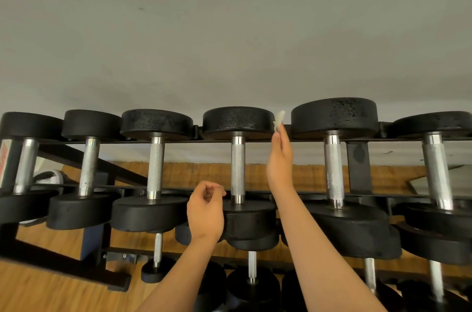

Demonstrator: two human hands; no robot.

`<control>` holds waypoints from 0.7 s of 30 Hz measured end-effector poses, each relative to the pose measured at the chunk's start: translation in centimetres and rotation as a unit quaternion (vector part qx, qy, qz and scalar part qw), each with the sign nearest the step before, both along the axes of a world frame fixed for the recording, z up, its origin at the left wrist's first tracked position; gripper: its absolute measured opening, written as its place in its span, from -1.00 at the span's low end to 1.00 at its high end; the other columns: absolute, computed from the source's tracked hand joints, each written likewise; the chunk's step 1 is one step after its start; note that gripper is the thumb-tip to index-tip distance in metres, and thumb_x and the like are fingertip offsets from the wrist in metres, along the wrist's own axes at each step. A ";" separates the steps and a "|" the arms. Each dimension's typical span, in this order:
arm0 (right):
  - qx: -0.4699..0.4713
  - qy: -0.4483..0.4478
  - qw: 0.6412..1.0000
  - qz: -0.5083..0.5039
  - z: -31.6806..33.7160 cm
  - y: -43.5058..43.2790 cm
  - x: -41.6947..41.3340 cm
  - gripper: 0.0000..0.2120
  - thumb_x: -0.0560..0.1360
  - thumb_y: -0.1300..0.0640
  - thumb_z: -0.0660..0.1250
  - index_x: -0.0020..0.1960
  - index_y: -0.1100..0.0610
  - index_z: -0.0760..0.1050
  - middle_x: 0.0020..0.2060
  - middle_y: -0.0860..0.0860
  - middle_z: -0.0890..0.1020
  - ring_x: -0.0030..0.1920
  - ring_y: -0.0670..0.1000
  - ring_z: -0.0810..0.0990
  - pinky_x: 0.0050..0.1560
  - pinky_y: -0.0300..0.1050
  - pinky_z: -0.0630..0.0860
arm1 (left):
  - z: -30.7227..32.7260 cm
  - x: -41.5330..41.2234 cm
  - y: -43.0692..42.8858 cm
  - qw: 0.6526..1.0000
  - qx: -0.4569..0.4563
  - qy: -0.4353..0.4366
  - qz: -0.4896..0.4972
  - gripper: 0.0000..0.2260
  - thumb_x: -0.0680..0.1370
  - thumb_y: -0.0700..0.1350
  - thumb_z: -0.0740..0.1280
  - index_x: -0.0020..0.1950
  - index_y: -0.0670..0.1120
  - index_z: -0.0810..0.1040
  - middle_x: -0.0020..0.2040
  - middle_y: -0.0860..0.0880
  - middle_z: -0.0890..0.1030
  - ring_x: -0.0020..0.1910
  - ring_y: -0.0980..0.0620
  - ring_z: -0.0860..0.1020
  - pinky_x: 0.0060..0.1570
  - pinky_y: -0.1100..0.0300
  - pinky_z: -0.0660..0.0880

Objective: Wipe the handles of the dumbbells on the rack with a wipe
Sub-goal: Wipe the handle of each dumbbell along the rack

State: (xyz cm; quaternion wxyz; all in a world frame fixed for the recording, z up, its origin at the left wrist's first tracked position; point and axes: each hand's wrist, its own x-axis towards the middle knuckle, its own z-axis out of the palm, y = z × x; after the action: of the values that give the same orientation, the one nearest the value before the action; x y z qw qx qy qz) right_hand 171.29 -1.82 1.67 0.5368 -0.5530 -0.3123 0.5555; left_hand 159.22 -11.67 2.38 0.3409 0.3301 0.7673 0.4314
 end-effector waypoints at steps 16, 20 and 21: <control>0.000 -0.029 0.996 0.085 -2.2 1.0 0.7 -0.29 0.54 0.46 0.16 0.57 0.02 0.04 0.52 0.00 0.24 0.51 -0.04 0.19 0.39 -0.18 0.24 | 0.1 0.0 0.1 1.000 -0.007 -0.004 -0.003 -0.86 0.57 -0.27 0.29 -0.18 -0.16 0.55 -0.25 -0.01 0.63 -0.15 0.02 0.59 -0.11 0.31 0.40; -0.001 -0.059 0.995 0.078 -2.9 1.5 0.2 -0.27 0.53 0.44 0.21 0.57 0.00 0.04 0.49 -0.01 0.29 0.48 -0.06 0.24 0.24 -0.36 0.33 | 0.1 0.0 0.1 1.000 -0.005 -0.001 -0.001 -0.86 0.56 -0.27 0.29 -0.19 -0.15 0.55 -0.25 -0.02 0.64 -0.15 0.03 0.59 -0.09 0.29 0.41; 0.001 -0.064 0.995 0.076 -3.1 1.3 0.2 -0.27 0.54 0.43 0.22 0.57 0.00 0.04 0.49 -0.01 0.29 0.48 -0.06 0.25 0.30 -0.30 0.33 | 0.1 0.0 0.0 1.000 -0.004 0.000 -0.002 -0.85 0.56 -0.28 0.29 -0.19 -0.14 0.55 -0.25 -0.02 0.64 -0.15 0.03 0.59 -0.09 0.28 0.42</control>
State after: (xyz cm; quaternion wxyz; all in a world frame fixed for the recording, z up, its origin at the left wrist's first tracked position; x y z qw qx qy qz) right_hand 171.51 -0.56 -1.43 0.4719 -0.5617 -0.3877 0.5581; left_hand 159.17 -11.64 2.46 0.3429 0.3303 0.7686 0.4272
